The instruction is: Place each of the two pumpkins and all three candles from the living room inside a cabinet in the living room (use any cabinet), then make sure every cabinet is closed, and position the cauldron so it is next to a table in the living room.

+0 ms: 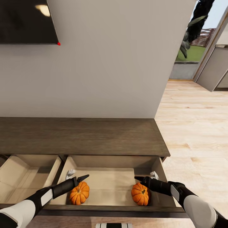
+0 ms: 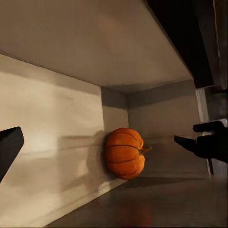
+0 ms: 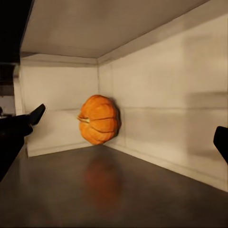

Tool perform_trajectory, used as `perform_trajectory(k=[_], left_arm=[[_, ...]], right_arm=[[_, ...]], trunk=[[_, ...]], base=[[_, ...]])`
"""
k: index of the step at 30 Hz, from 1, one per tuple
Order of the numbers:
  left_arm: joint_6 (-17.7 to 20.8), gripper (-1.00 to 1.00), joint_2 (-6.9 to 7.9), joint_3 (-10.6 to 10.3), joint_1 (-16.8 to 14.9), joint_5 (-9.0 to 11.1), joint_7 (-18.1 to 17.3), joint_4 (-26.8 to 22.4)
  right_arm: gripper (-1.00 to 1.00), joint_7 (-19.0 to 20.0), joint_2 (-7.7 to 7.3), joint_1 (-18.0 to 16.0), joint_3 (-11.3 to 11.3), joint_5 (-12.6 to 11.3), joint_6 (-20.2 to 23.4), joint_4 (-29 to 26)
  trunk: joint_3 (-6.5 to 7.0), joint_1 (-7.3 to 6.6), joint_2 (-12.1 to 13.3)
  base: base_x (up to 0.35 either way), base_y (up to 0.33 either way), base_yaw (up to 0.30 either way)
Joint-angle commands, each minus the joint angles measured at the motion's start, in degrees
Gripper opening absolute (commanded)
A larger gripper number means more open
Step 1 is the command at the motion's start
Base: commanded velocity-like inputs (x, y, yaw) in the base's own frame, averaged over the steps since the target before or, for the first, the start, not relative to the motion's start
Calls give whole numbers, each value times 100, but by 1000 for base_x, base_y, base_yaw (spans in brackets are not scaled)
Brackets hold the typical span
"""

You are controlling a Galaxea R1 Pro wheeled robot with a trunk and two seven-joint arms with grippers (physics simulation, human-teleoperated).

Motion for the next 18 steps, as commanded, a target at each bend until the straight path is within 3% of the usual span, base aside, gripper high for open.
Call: perform_trajectory(k=[1,6,9,12,18], left_arm=[[2,100,18,-3,0,-2,-140,2],[10,100,82,3,0,4,-391,-3],[20,100,85,-1,0,5,-549,-4],[34,100,93,-3,0,2,-776,-4],[43,100,101,4,0,0,-966,-2]], right_arm=[[100,35,0,-1,2,2,2,-2],[100,154,-3,-2,2,1,12,3],[100,610,-18,-1,0,7,20,3],[100,930,-20,-1,1,9,25,4],[100,1059,-31,-4,-3,6,143,-2]], trunk=[[0,0,0],[0,0,0],[0,0,0],[0,0,0],[0,0,0]], base=[[0,0,0],[0,0,0],[-46,0,0],[-231,0,0],[-219,0,0]])
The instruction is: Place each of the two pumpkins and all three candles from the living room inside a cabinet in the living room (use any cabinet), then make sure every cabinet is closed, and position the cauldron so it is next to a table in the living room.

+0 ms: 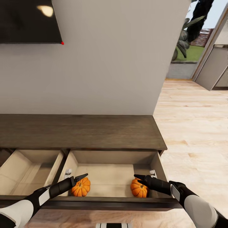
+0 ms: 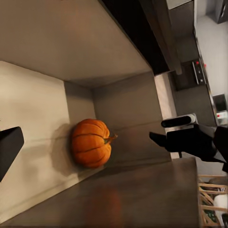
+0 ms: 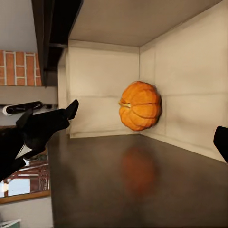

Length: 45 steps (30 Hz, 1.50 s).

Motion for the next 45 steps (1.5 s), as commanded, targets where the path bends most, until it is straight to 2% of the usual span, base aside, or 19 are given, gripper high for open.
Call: perform_trajectory(k=[1,3,7,10,13,16,19,21,23,24,26,28,32,45], left_arm=[[3,100,16,-46,4,8,-23,8],[2,100,90,-37,4,30,-160,9],[19,100,138,-37,4,24,-473,11],[58,100,122,-43,4,1,-492,12],[76,100,88,-53,-13,-16,-463,-1],[84,100,36,-58,-57,-24,-164,-17],[106,100,40,-58,-78,-25,-59,-256],[338,100,58,-59,-88,-25,-38,-450],[880,100,79,-59,-90,-25,-20,-546],[1073,100,138,-59,-91,-25,-26,-648],[1179,100,206,-68,-86,-31,-30,-862],[1209,100,208,-96,-84,-34,-31,-949],[1217,100,204,-118,-79,-34,-39,-971],[1217,100,188,-129,-75,-34,-51,-973]], right_arm=[[100,4,-2,1,0,-3,55,-2],[100,8,-4,1,0,-5,99,-3],[100,5,-4,1,0,-5,110,-4],[100,1,-4,2,-3,-6,111,-4],[100,0,5,2,-3,-7,111,-4],[100,-7,19,-1,0,-5,99,-9],[100,-8,22,-9,0,-5,96,-61],[100,-9,26,-11,3,-5,100,-132],[100,-4,25,-11,7,-5,103,-172],[100,0,23,-12,8,-5,107,-192],[100,8,23,-12,9,-2,103,-208],[100,59,22,-12,9,2,102,-220],[100,600,15,-12,35,34,116,-223],[100,724,22,-12,47,47,121,-216]], trunk=[[-1,1,0],[-1,1,0],[-1,1,0],[35,-43,81],[89,-109,201],[143,-175,321],[197,-241,442],[232,-285,522],[268,-329,602],[286,-350,642],[322,-394,722],[358,-438,803],[430,-526,963],[663,-812,1484]], base=[[-34,0,0],[-12,0,0],[-2,0,0],[0,0,0],[0,0,0],[0,0,0],[0,0,0],[0,0,0],[0,0,0],[0,0,0],[0,0,0],[0,0,0],[-74,0,0],[-307,62,0]])
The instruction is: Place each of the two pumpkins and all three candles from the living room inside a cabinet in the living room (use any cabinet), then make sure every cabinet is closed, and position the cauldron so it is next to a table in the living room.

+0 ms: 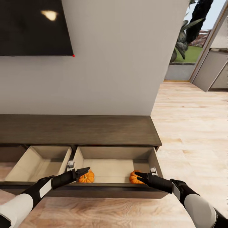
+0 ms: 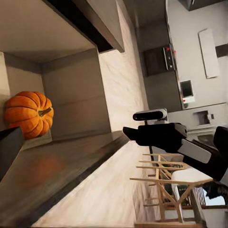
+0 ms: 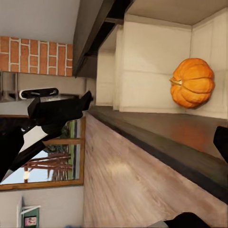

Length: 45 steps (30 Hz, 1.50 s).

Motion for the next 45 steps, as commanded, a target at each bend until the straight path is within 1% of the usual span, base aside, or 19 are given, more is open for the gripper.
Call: perform_trajectory(k=[1,5,7,8,11,12,14,16,18,21,23,24,27,29,32,35,39,42,45], left_arm=[[0,100,-3,-1,0,0,-1,0],[7,100,4,-1,0,0,-5,0],[6,100,18,4,0,0,-6,4],[2,100,24,1,2,0,-6,13],[-8,100,20,-64,40,-6,0,75],[-29,100,5,-524,74,1,2,98],[-44,100,-8,-1171,84,13,-2,109],[-55,100,-19,-1563,93,25,19,134],[-70,100,-125,-1778,126,20,37,340],[-99,100,-396,-1864,144,6,50,878],[-202,100,-566,-1896,156,0,98,1199],[-239,100,-586,-1898,165,0,124,1226],[-473,100,-656,-1906,269,0,520,1313],[-548,100,-682,-1908,355,0,1028,1329],[-965,100,-779,-1907,456,5,1871,1329],[-1450,100,-883,-1903,555,9,2399,1334],[-2053,100,-1149,-1900,662,17,3563,1336],[-2336,100,-1318,-1900,673,17,4239,1336],[-2510,100,-1417,-1900,676,12,4674,1336]], right_arm=[[100,7,0,0,2,1,1,1],[100,237,1,0,90,7,1,1],[100,350,1,0,364,5,0,4],[100,396,6,0,660,1,-4,11],[100,409,24,18,935,11,-26,28],[100,405,33,58,983,88,-45,45],[100,395,41,72,995,309,-54,51],[100,377,43,95,997,535,-90,61],[100,352,48,150,999,741,-196,73],[100,113,52,305,1000,851,-418,79],[100,-293,58,410,998,891,-575,85],[100,-345,59,426,999,894,-598,86],[100,-533,62,551,997,902,-793,88],[100,-711,62,661,995,889,-991,89],[100,-1386,62,766,993,883,-1440,93],[100,-1953,65,829,992,847,-1902,187],[100,-3301,84,897,979,799,-3020,604],[100,-4203,150,902,976,803,-3487,806],[100,-4819,305,903,969,795,-3790,875]], trunk=[[18,-23,42],[54,-66,122],[54,-66,122],[54,-66,122],[54,-66,122],[54,-66,122],[54,-66,122],[54,-66,122],[54,-66,122],[54,-66,122],[54,-66,122],[54,-66,122],[54,-66,122],[54,-66,122],[54,-66,122],[54,-66,122],[54,-66,122],[54,-66,122],[54,-66,122]], base=[[-319,75,0],[-219,38,0],[-66,8,0],[-21,3,0],[-8,1,0],[0,0,0],[0,0,0],[0,0,0],[0,0,0],[0,0,0],[0,0,0],[0,0,0],[0,0,0],[0,0,0],[0,0,0],[0,0,0],[0,0,0],[0,0,0],[0,0,0]])
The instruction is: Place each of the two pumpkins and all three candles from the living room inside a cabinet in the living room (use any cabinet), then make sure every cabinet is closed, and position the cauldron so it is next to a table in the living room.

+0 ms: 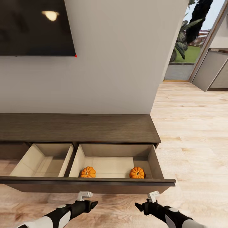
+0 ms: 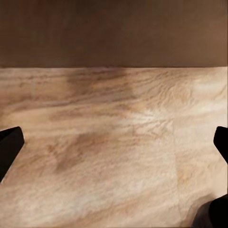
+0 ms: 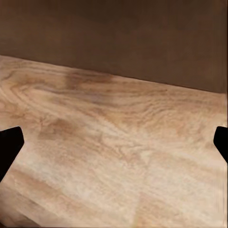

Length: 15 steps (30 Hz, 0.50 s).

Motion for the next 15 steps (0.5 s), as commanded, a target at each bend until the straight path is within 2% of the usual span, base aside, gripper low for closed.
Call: perform_trajectory(k=[1,4,7,10,12,14,15], left_arm=[[-22,100,-21,0,0,-1,66,0],[-93,100,-152,0,1,4,271,0],[-107,100,-213,0,1,11,400,0],[-136,100,-306,5,2,20,1087,-6],[-211,100,-322,6,2,26,1328,-4],[-408,100,-349,8,14,45,1585,7],[-499,100,-365,9,22,53,1672,21]], right_arm=[[100,-117,33,1,-1,-1,-53,9],[100,-806,170,2,-3,-3,-314,34],[100,-1169,201,3,-7,-4,-446,38],[100,-1468,267,3,-14,-11,-746,40],[100,-1544,330,3,-17,-12,-831,40],[100,-1820,411,3,-16,-7,-902,42],[100,-2108,454,3,-14,-1,-927,46]], trunk=[[0,0,0],[0,0,0],[0,0,0],[0,0,0],[0,0,0],[0,0,0],[0,0,0]], base=[[0,0,0],[0,0,0],[0,0,0],[0,0,0],[0,0,0],[0,0,0],[0,0,0]])
